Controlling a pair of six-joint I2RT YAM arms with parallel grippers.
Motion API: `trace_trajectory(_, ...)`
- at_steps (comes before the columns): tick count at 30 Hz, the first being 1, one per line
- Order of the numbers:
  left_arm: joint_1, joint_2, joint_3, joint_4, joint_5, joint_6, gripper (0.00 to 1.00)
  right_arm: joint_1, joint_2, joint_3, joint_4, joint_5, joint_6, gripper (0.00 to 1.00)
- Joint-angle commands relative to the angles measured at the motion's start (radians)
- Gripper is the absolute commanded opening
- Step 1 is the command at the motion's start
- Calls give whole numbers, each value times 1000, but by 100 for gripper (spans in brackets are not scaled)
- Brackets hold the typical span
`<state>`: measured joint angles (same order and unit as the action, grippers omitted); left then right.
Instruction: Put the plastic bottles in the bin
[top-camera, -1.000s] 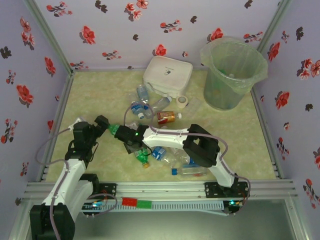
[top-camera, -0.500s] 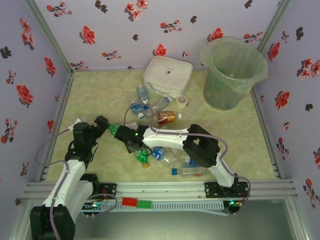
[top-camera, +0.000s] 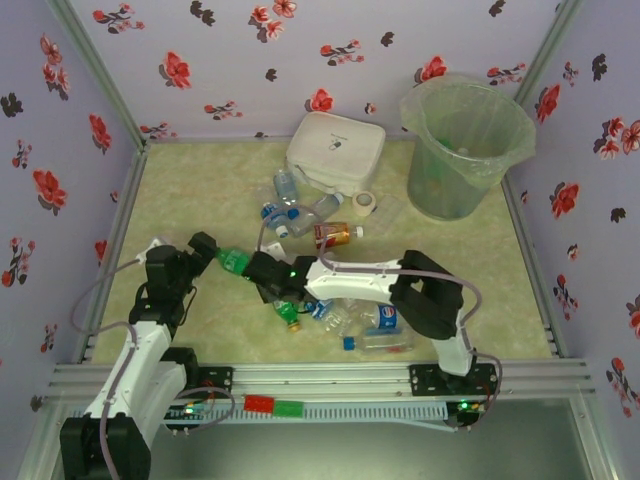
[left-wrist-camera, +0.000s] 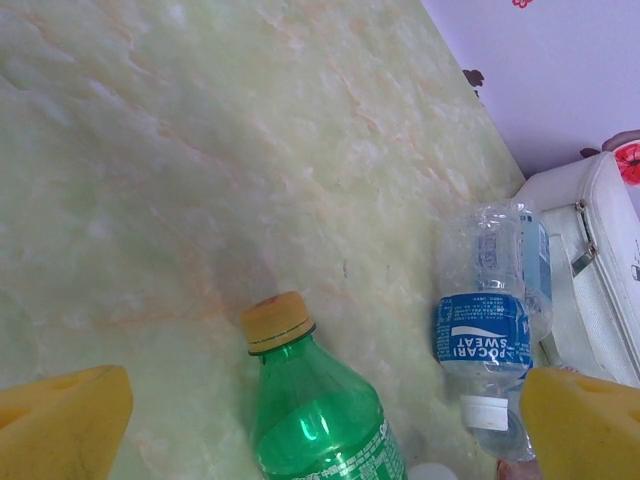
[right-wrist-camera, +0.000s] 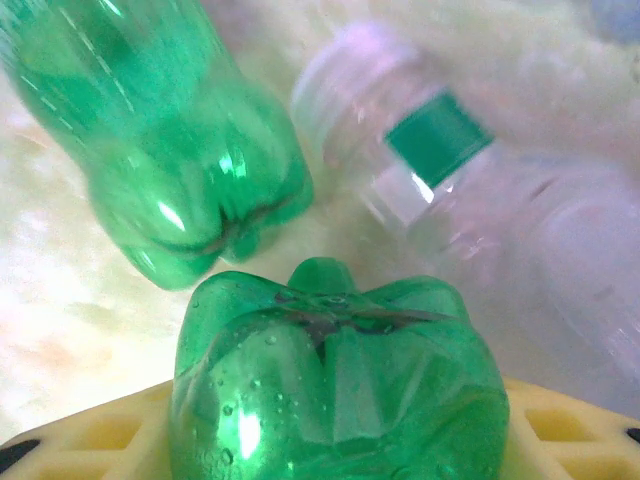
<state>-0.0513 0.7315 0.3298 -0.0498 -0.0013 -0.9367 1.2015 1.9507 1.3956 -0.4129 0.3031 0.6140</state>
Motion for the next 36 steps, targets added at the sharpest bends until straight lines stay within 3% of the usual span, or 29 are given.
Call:
trace_trajectory(1, 8, -4, 43, -2, 20, 11, 100, -47, -132, -44, 198, -76, -43, 53)
trace_trajectory(8, 2, 33, 87, 82, 88, 26, 100, -263, -251, -67, 417, -362, -54, 52)
trace_trajectory(16, -116, 115, 132, 175, 112, 70, 100, -549, -332, 83, 364, -444, -171, 52)
trace_trajectory(25, -304, 294, 288, 142, 109, 263, 100, -823, -405, 317, 172, -245, -413, 53)
trace_trajectory(33, -444, 466, 437, 19, 108, 423, 100, -977, -348, 448, 142, 70, -565, 52)
trace_trajectory(36, -473, 503, 461, -32, 102, 454, 100, -1033, -293, 469, 117, 130, -566, 52)
